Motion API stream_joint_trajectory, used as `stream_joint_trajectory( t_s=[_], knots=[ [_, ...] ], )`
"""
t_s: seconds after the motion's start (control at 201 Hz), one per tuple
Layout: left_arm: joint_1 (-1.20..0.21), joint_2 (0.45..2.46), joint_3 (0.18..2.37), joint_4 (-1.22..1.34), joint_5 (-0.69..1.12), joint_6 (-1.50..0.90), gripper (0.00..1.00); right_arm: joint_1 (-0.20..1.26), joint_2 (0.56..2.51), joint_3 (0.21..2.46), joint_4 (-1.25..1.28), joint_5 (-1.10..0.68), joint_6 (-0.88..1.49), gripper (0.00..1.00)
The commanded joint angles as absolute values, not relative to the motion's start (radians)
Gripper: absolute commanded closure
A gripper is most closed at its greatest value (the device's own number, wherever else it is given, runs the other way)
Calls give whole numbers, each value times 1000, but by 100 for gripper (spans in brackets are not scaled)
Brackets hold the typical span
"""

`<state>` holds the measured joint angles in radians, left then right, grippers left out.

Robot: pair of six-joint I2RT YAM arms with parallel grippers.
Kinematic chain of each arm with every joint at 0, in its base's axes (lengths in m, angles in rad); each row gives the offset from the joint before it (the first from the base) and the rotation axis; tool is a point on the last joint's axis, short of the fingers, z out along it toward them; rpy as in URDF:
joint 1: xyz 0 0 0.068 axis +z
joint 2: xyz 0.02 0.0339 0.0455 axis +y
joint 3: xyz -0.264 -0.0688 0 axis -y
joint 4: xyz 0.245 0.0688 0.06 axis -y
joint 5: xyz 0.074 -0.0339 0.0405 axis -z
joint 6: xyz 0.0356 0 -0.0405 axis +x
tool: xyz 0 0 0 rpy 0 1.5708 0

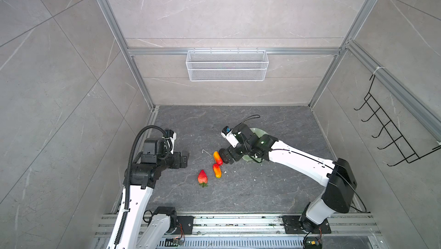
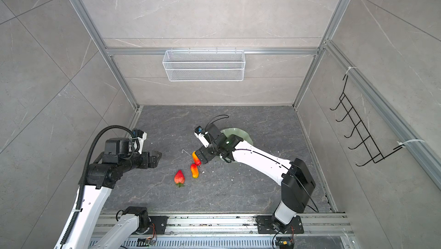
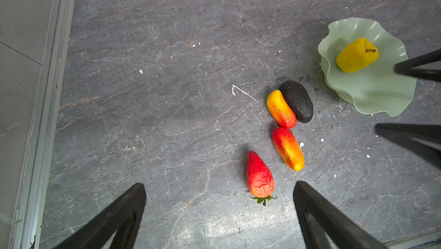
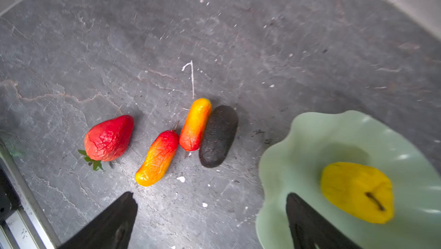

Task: Arrange fruit in a fruit bowl
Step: Pick up the fruit from the center of the table.

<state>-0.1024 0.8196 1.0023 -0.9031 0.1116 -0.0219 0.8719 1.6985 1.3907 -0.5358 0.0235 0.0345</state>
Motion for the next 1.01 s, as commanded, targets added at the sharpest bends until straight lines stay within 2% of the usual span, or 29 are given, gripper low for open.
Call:
stream_joint_trajectory(
  t_s=[0.0,0.164,0.419,0.568,0.807,1.002],
  knots=[
    [-101,809,1039,-915,116,-8,0,886,1797,1451,-549,63,97,0],
    [-101,815,1039,-907,121,-8,0,889,1910,1492,-535,106,194,5],
    [-101,825,1040,-901,127,-2,0,889,2000,1538,-511,100,217,22],
    [-101,821,1037,-902,129,-5,0,888,2041,1571,-512,116,218,23],
    [-101,813,1030,-905,128,-5,0,885,2081,1600,-517,189,229,29],
    [-101,814,1023,-901,131,-7,0,873,2086,1595,-511,180,239,34]
  ],
)
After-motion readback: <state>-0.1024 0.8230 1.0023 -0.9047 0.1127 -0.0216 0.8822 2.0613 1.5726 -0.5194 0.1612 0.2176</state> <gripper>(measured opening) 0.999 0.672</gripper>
